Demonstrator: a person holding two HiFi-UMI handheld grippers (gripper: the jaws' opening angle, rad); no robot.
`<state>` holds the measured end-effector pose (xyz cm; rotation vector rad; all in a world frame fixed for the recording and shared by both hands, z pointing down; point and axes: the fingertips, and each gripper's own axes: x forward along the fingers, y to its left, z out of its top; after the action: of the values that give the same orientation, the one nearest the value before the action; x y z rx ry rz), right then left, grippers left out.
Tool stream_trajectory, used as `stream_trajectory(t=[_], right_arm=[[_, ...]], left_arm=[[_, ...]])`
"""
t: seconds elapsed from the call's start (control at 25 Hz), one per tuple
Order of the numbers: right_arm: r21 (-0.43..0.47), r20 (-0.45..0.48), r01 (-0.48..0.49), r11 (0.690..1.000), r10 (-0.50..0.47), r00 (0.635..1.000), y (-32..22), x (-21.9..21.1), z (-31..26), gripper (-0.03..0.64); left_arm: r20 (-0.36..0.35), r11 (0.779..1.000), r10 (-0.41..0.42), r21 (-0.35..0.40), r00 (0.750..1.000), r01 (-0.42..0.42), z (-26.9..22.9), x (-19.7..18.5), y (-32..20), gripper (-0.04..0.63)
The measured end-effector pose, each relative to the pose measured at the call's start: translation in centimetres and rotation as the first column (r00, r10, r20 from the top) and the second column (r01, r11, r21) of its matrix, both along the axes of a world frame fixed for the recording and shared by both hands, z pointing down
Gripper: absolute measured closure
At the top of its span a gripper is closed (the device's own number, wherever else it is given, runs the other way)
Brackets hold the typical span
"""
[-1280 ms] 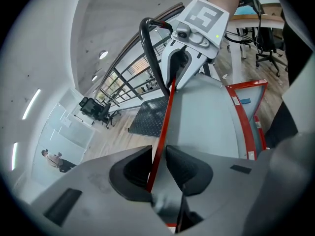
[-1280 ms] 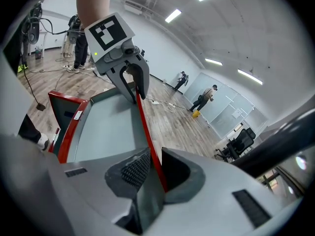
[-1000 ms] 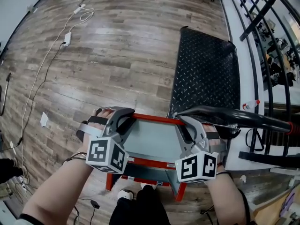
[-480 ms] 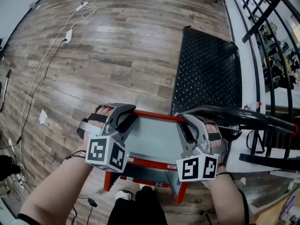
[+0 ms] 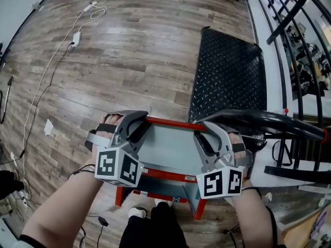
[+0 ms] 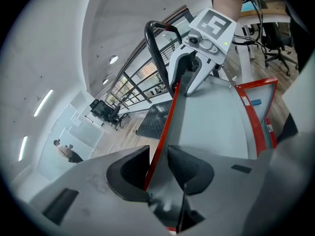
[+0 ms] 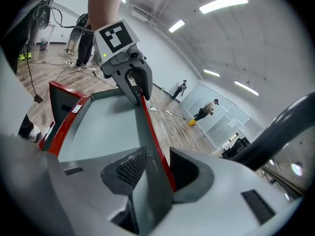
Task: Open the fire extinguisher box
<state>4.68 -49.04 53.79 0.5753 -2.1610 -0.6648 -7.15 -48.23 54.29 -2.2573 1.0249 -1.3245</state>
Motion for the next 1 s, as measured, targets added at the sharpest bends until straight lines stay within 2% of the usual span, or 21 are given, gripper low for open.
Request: stream_trajectory(t=[0.32, 0.56, 0.68, 0.76, 0.84, 0.92, 1.0], right_arm=[[-0.04, 0.018, -0.028, 0.999, 0.029, 0.999, 0.3, 0.4, -2.1, 0.48], [0.011, -0.036, -0.028, 1.0, 0.028, 0.999, 1.1, 1.2, -4.7, 0.48], [0.019, 0.041, -0.051, 0.999, 0.05, 0.998, 2.5, 0.9, -8.3, 0.482], [-0.015, 0.121, -0.078, 0.997, 0.079, 0.989, 3.8, 0.6, -10.7, 0.482], [-0.032, 0.163, -0.09, 0.995, 0.094, 0.982, 4.9, 0.3, -13.0, 0.484], [-0.02, 0.168, -0.09, 0.996, 0.092, 0.982, 5.8, -0.1, -15.1, 0.508], [-0.015, 0.172, -0.092, 0.996, 0.093, 0.981, 6.9, -0.6, -17.1, 0.57]], left_arm=[[-0.107, 0.996, -0.082, -0.056, 0.991, 0.076, -1.5, 0.0, 0.5, 0.497], [-0.103, 0.998, -0.067, -0.021, 0.992, 0.065, -4.3, -0.2, 1.6, 0.497], [-0.144, 0.995, -0.095, -0.018, 0.985, 0.094, -6.7, -0.8, 2.6, 0.497], [-0.167, 0.995, -0.103, -0.014, 0.98, 0.103, -8.7, -0.7, 3.5, 0.497], [-0.168, 0.996, -0.089, 0.006, 0.982, 0.092, -10.8, -0.5, 4.4, 0.497], [-0.172, 0.997, -0.067, 0.013, 0.983, 0.07, -12.8, -0.2, 5.2, 0.497], [-0.199, 0.999, -0.053, -0.001, 0.979, 0.054, -14.8, 0.1, 6.3, 0.499]])
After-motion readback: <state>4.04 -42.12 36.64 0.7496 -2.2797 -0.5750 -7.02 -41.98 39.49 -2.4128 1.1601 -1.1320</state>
